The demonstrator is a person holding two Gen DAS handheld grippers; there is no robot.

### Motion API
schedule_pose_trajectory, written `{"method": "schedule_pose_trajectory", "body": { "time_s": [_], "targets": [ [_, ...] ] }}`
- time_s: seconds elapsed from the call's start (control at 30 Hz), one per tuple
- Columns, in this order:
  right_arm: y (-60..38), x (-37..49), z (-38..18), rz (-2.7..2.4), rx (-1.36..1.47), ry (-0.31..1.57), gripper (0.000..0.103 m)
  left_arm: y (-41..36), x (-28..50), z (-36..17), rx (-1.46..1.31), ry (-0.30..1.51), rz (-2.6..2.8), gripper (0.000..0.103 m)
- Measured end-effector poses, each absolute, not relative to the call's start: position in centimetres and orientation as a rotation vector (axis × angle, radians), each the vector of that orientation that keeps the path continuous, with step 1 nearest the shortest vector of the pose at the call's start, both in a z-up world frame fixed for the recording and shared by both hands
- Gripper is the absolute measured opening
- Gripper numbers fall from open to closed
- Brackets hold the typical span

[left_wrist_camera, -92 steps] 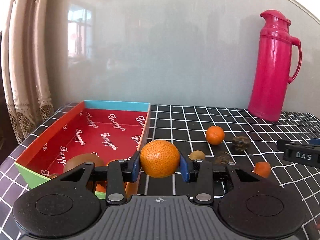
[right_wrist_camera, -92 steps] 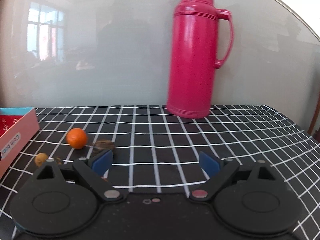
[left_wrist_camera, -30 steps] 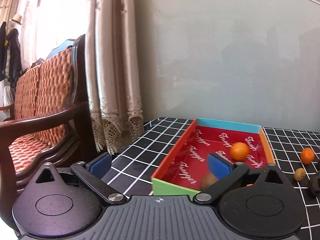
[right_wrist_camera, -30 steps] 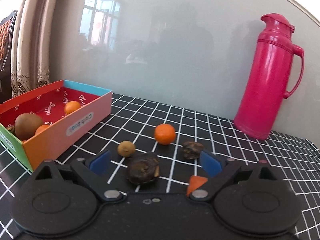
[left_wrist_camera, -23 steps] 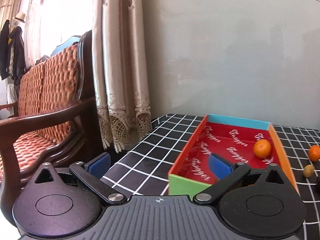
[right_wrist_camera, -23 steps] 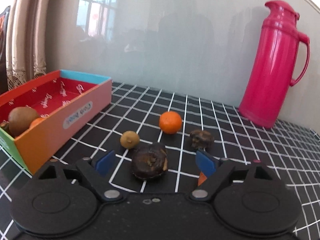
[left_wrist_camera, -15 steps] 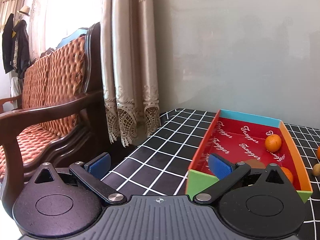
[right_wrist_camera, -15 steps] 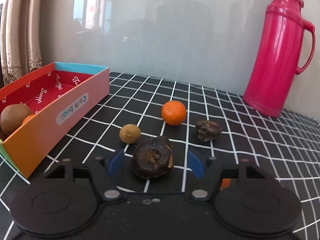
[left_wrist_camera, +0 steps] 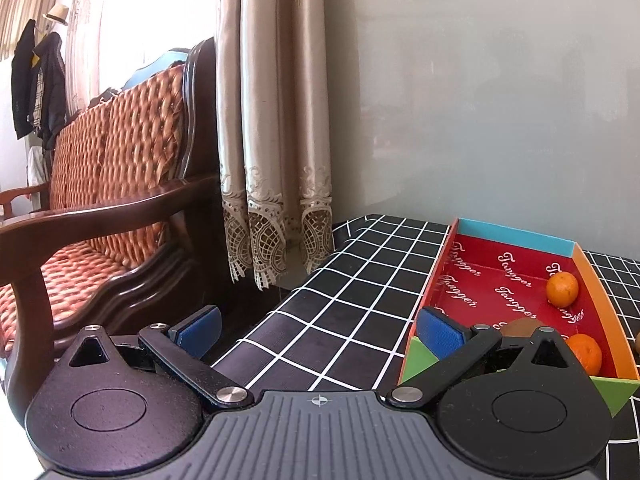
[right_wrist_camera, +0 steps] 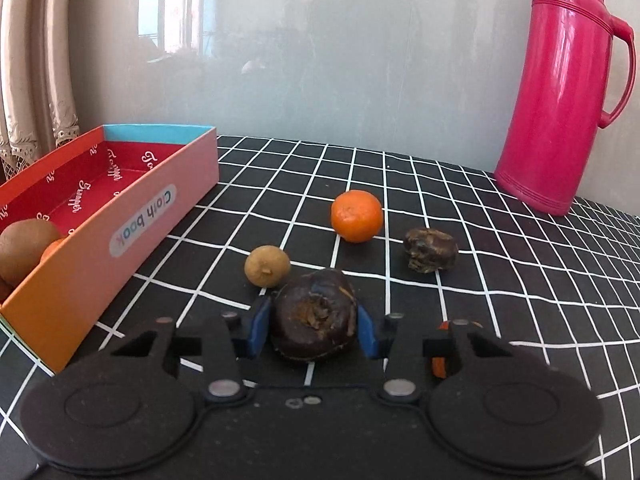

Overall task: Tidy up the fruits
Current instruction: 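Carry the dark brown fruit into the box and open the right gripper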

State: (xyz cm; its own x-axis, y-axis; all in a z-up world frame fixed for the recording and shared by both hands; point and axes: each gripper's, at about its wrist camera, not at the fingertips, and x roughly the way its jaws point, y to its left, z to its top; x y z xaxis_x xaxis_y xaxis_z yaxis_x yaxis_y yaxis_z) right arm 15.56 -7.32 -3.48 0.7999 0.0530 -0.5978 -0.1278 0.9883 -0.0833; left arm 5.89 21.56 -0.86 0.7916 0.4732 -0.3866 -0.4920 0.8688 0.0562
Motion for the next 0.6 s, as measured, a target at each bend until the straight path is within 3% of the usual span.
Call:
{"method": "schedule_pose_trajectory", "body": {
  "time_s": [0.6],
  "targets": [
    [-2.7,13.2,1.0,0.220,-0.091,0.467,0.043,23.4,3.7,-0.4,-0.054,0.391,0.551,0.103]
  ]
}}
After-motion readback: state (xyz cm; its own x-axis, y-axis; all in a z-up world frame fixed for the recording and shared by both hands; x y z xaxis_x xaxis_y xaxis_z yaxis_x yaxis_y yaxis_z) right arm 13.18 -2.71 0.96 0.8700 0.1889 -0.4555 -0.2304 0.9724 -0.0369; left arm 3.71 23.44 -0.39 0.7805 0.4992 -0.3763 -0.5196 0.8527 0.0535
